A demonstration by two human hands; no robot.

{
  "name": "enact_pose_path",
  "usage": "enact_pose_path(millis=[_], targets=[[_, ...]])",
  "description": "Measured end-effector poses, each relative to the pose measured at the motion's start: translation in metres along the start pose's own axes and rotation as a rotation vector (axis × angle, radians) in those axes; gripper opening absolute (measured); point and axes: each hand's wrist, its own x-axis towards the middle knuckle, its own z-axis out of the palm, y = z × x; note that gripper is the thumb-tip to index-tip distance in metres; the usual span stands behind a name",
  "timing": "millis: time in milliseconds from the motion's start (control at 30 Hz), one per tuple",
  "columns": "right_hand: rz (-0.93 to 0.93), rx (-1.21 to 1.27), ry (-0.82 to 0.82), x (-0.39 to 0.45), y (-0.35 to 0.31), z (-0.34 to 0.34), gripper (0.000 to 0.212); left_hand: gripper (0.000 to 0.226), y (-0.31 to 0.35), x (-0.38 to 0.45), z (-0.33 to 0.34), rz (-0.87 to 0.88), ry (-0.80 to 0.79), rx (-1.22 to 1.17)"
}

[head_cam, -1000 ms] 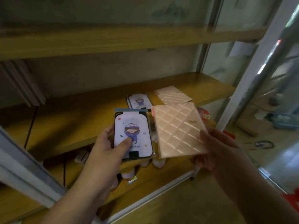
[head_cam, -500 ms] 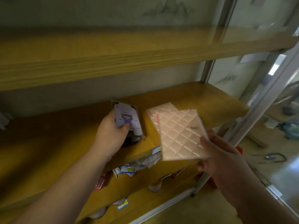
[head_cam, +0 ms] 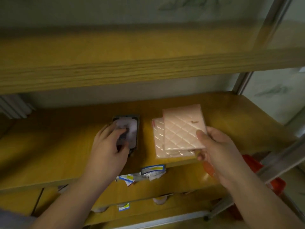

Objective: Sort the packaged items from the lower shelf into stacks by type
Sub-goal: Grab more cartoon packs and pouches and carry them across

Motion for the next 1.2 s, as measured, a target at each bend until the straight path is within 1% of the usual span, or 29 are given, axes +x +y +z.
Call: enact_pose_path(millis=[67,133,200,267,333,433,533,633,700,833,900,967,1033,1133,1200], targets=[[-0.008,-0.09,-0.064,0.02,-0.001,-0.004,0.016,0.041,0.007,-0.007,0.004,-0.034,0.028,-0.019],[-0.067,-0.2,-0.108,0.037,0.002,-0.002,0.012,0.043,0.013,-0.014,0.006,-0.071,0.05,-0.024],[-0.165,-0.391,-0.079,0.048,0.006,0.001,0.009,0.042,0.019,-0.021,0.008,-0.085,0.059,-0.001],[-0.253,-0.611,-0.037,0.053,0.011,0.0,0.022,0.043,0.026,-0.028,0.008,-0.097,0.066,0.042],[-0.298,-0.774,-0.022,0.054,0.015,-0.004,0.032,0.043,0.033,-0.034,0.007,-0.113,0.09,0.063],[-0.368,-0.893,-0.015,0.055,0.019,-0.008,0.042,0.042,0.042,-0.04,0.005,-0.133,0.112,0.081],[-0.462,-1.012,-0.008,0.055,0.016,-0.009,0.043,0.041,0.049,-0.048,0.005,-0.134,0.119,0.102],[-0.572,-1.025,-0.004,0.05,0.01,-0.012,0.046,0.04,0.059,-0.052,0.003,-0.146,0.13,0.099],[-0.614,-1.002,-0.054,0.044,0.007,-0.014,0.049,0.04,0.066,-0.052,0.001,-0.138,0.136,0.116],[-0.735,-0.917,-0.167,0.034,0.001,-0.013,0.04,0.051,0.076,-0.052,-0.001,-0.071,0.136,0.142],[-0.808,-0.883,-0.177,0.029,-0.005,-0.009,0.035,0.056,0.078,-0.053,-0.005,-0.044,0.124,0.155],[-0.858,-0.852,-0.182,0.024,-0.01,-0.003,0.036,0.061,0.079,-0.055,-0.01,-0.033,0.111,0.183],[-0.905,-0.817,-0.19,0.018,-0.012,0.007,0.038,0.068,0.078,-0.06,-0.017,-0.049,0.118,0.224],[-0.93,-0.782,-0.256,0.011,-0.014,0.028,0.041,0.079,0.069,-0.07,-0.031,-0.113,0.149,0.277],[-0.946,-0.792,-0.287,0.003,-0.014,0.045,0.043,0.079,0.06,-0.08,-0.044,-0.137,0.158,0.298]])
